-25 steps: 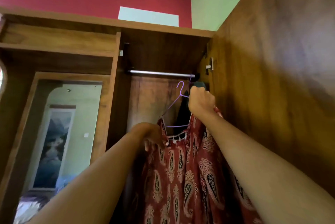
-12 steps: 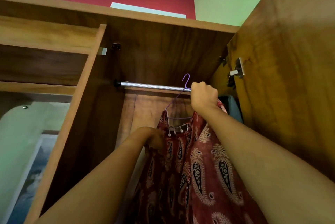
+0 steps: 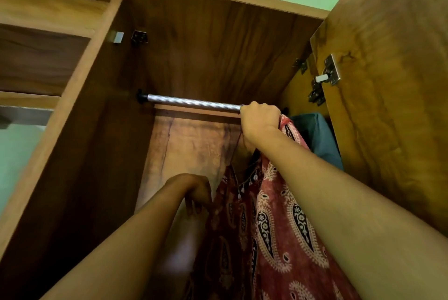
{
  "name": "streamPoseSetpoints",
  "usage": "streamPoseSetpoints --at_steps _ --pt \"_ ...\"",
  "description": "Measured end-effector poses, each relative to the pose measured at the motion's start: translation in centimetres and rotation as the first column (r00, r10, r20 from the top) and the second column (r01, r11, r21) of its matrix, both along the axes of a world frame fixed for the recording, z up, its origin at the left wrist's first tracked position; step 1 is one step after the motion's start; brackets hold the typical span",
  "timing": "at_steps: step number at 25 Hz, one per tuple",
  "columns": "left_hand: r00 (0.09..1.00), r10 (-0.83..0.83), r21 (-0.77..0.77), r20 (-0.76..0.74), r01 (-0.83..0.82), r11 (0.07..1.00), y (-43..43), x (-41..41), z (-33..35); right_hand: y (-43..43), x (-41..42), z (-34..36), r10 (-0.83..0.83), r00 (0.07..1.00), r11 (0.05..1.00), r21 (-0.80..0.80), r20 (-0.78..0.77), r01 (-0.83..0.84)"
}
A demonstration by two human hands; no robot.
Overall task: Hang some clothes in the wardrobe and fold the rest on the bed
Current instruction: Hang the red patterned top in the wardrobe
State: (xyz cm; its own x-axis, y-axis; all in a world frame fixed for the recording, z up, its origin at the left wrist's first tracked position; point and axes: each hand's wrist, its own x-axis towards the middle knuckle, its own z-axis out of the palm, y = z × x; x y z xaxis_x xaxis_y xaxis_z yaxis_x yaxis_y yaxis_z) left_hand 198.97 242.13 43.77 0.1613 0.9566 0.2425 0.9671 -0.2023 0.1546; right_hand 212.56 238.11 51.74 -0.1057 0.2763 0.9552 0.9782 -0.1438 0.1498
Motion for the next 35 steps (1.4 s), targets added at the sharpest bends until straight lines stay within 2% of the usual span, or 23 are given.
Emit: streamPoseSetpoints --at_steps 7,9,11,12,15,17,21,26,30,32,35 --pt "1.000 -0.022 0.004 -0.010 0.022 1.000 0.1 0.3 -0.6 0.0 1.3 -0.8 -0.165 0.986 0.986 -0.007 0.026 0.165" --pt "0.999 -0.045 0.006 -0.002 0.045 0.999 -0.4 0.4 -0.6 0.6 1.8 -1.8 -0.186 0.969 0.982 0.048 0.165 0.181" --pt "0.998 -0.059 -0.002 0.008 0.059 0.998 -1.2 0.5 -0.8 1.6 1.8 -3.4 -0.082 0.940 0.997 0.027 0.332 0.077" --pt "0.998 -0.061 -0.007 0.006 0.061 0.998 -1.4 0.5 -1.0 1.9 1.7 -4.5 0.015 0.936 0.999 -0.032 0.353 -0.004" --pt "0.998 -0.060 -0.036 -0.009 0.059 0.998 -2.5 0.5 -2.2 1.8 0.5 -8.3 0.217 0.946 0.950 -0.275 0.239 -0.148" --pt "0.998 -0.070 -0.064 0.002 0.069 0.995 -3.7 0.6 -3.5 1.5 -0.2 -10.9 0.219 0.957 0.913 -0.386 0.189 -0.133" --pt "0.990 -0.136 -0.128 0.022 0.138 0.982 -6.3 0.5 -5.6 -1.1 -0.6 -14.6 0.202 0.966 0.883 -0.457 0.159 -0.109" --pt "0.949 -0.313 -0.171 0.048 0.316 0.933 -10.6 1.4 -9.6 -7.8 -0.4 -19.2 0.100 0.984 0.837 -0.547 0.144 -0.005" --pt "0.897 -0.441 -0.206 -0.012 0.430 0.879 -14.2 3.3 -14.9 -14.9 0.5 -24.9 -0.043 0.997 0.800 -0.595 0.071 0.077" --pt "0.841 -0.540 -0.256 -0.034 0.515 0.818 -16.8 5.2 -18.4 -20.1 1.5 -28.3 -0.197 0.980 0.727 -0.666 0.030 0.166" --pt "0.713 -0.701 -0.368 0.000 0.652 0.663 -22.6 8.8 -23.7 -28.7 3.9 -32.3 -0.432 0.902 0.574 -0.768 0.010 0.284"
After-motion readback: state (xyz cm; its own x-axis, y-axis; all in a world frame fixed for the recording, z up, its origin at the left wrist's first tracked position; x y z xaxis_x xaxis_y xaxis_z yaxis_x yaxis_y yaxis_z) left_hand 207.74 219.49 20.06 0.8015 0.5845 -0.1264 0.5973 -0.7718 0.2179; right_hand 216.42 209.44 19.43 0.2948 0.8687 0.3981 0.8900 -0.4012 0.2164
